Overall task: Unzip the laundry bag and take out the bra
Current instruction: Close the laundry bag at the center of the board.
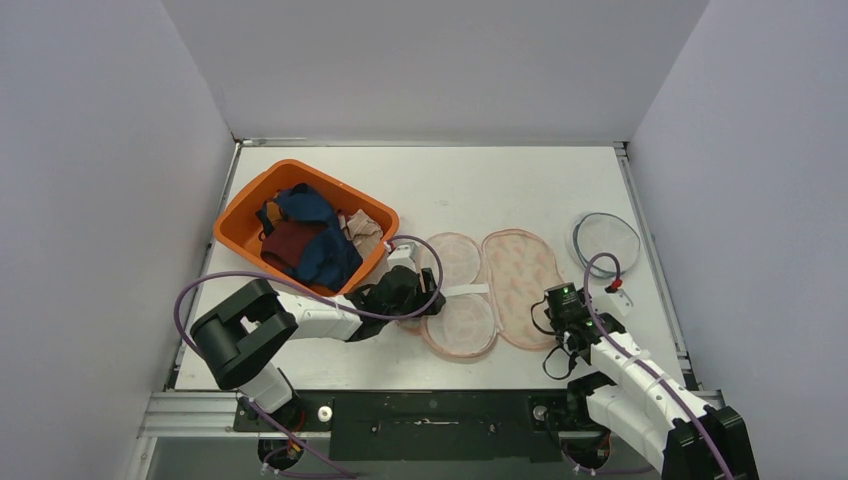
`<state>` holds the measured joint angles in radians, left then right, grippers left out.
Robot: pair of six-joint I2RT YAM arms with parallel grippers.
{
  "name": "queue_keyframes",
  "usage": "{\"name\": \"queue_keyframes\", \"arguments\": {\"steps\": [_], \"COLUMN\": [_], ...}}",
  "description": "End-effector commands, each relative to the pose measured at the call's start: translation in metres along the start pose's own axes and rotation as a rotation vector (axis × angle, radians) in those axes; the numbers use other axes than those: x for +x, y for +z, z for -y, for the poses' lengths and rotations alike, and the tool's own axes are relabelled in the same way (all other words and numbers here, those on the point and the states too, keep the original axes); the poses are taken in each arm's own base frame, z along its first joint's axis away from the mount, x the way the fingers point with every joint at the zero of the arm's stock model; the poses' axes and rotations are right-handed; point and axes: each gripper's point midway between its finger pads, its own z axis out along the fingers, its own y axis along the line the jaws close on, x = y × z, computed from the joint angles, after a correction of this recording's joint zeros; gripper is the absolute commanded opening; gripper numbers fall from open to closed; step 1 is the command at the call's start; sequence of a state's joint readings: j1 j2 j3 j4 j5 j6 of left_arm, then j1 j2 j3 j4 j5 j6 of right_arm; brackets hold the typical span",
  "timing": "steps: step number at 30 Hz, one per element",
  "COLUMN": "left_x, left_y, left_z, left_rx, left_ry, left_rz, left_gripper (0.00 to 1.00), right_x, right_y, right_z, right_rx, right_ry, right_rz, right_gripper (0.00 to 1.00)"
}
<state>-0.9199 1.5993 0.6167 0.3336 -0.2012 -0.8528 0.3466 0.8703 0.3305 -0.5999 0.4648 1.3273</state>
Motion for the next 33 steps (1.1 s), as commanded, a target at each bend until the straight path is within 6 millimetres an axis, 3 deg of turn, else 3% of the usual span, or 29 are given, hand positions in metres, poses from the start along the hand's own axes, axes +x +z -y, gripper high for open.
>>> {"name": "queue_keyframes", "arguments": {"steps": [1,6,11,16,20,29,33], "left_x": [0.020,0.019,0.012,-0.002,-0.016,-0.027,-0.036], "left_y": [-0.002,0.001,0.002,0.000,-0.005,0.002,-0.002], "left_z": [-0.022,-0.014,-0.002,0.015,0.030,0.043,0.048], "left_rx": [-0.050,-0.033,-0.015,0.003,0.023,0.008,0.006], "left_ry": [0.018,0.029,0.053,0.077,0.091,0.120,0.105], "left_rz": [-0.070,-0.081,-0.083,-0.074,-0.060,-0.060,-0.043], "left_gripper": [0.59,0.58,0.58,0.57,0.58,0.58,0.58], "right_x": [0.015,0.012,-0.014,-0.049,-0.058,-0.053,-0.029], "right_y": [0.006,0.005,-0.013,-0.052,-0.078,-0.139,-0.168], "right_z": [0.011,0.012,-0.007,-0.032,-0.057,-0.114,-0.146], "right_rx": [0.018,0.017,-0.049,-0.186,-0.319,-0.670,-0.859], "right_ry": [0.021,0.005,-0.028,-0.085,-0.179,-0.373,-0.516], "right_rz": [-0.044,-0.032,0.045,0.169,0.199,0.253,0.244], "right_gripper": [0.38,0.06,0.05,0.05,0.05,0.05,0.05]}}
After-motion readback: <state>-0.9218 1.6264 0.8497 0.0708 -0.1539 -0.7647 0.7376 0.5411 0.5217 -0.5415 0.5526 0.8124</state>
